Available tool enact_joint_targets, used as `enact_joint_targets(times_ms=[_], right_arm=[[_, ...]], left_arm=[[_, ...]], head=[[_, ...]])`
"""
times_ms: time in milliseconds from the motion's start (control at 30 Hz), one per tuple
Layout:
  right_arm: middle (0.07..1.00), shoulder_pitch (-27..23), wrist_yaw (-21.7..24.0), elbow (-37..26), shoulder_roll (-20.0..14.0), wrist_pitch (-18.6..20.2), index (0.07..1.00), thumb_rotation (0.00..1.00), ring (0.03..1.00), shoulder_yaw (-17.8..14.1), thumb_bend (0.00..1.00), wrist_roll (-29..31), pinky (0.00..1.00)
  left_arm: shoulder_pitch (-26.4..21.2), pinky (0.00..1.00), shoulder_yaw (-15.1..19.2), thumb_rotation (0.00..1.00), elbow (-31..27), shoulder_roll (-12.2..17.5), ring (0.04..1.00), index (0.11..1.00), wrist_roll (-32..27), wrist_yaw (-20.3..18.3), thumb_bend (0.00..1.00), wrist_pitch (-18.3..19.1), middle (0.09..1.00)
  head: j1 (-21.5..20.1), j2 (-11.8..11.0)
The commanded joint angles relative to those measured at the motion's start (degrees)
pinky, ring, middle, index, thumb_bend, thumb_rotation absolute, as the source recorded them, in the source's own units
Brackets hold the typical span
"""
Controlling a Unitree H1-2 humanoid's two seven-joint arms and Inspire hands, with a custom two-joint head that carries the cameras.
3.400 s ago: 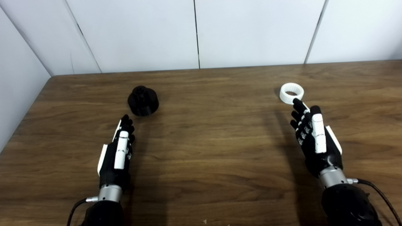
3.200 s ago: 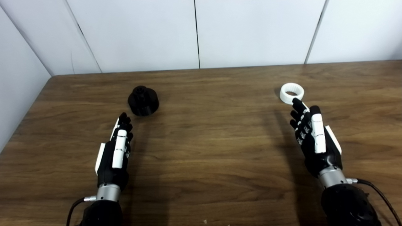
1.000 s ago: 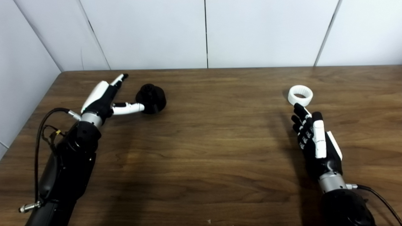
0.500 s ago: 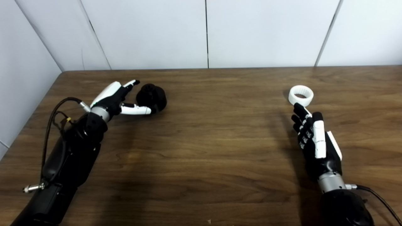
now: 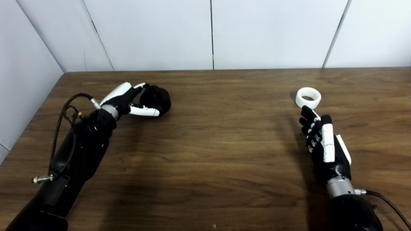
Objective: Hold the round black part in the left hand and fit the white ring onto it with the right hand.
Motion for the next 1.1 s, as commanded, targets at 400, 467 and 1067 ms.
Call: enact_joint_targets(times_ms=[400, 467, 1067], right_arm=[[0.935, -0.2, 0.1, -2.2, 0.1, -3.3, 0.889, 1.0, 0.958, -0.6, 0.65, 0.5, 1.0], [0.934, -0.2, 0.2, -2.1, 0.0, -3.5, 0.888, 1.0, 0.956, -0.6, 0.64, 0.5, 1.0], [0.93, -0.2, 0.5, -2.9, -0.5, -3.0, 0.88, 1.0, 0.943, -1.3, 0.64, 1.2, 1.0]], left_arm=[[-5.1, 0.92, -2.0, 0.48, 4.1, -1.1, 1.0, 0.945, 1.5, 3.3, 1.0, -5.0, 0.996], [-5.2, 0.92, -2.1, 0.48, 4.2, -1.2, 1.0, 0.938, 1.5, 3.3, 1.0, -5.0, 0.993], [-4.5, 0.91, -3.6, 0.34, 3.1, -1.2, 1.0, 0.791, 3.5, 2.7, 0.96, -5.0, 0.946]], head=[[-0.3, -0.2], [-0.3, -0.2], [-0.3, 0.1]])
